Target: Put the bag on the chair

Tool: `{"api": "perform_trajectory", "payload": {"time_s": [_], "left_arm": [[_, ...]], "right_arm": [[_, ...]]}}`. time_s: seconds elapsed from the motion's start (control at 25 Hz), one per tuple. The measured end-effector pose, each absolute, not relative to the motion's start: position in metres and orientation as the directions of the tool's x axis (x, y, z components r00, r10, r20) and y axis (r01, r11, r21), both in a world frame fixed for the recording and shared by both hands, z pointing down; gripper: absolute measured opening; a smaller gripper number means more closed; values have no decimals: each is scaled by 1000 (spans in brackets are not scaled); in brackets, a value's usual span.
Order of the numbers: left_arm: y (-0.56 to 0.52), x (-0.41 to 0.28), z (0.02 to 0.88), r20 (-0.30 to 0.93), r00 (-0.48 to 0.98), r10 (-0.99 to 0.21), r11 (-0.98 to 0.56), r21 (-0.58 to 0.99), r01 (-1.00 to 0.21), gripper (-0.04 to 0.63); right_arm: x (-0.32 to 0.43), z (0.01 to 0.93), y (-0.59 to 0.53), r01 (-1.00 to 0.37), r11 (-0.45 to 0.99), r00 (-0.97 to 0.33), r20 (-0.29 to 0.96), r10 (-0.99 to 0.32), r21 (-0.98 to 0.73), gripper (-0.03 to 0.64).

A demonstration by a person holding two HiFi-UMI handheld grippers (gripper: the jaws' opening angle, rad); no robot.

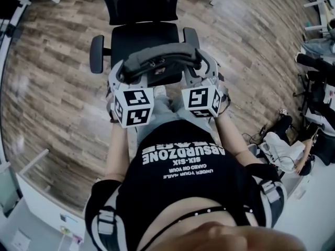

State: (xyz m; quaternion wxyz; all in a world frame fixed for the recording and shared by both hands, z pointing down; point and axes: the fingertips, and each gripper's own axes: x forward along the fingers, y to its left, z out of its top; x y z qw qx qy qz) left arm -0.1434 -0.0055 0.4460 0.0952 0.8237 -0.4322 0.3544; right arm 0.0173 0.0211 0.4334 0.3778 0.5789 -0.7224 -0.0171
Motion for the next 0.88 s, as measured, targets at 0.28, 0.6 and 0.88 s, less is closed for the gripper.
{"api": "perform_trajectory", "payload": {"time_s": [0.28,0.6,0.88], "left_arm": [[-42,-137,437,649,367,-666,-590,-157,-792,264],[-81,-125,437,655,328,-681,-540,-147,-829,264],[-121,-108,434,660,286,-695,-491,-144,-859,264]], "right_arm": [[24,426,-20,-813,344,-70,508,-859,470,195],[38,426,-71,-791,400,-131,511,-850,463,195],[55,423,-122,-763,455,-192,511,-838,459,195]]}}
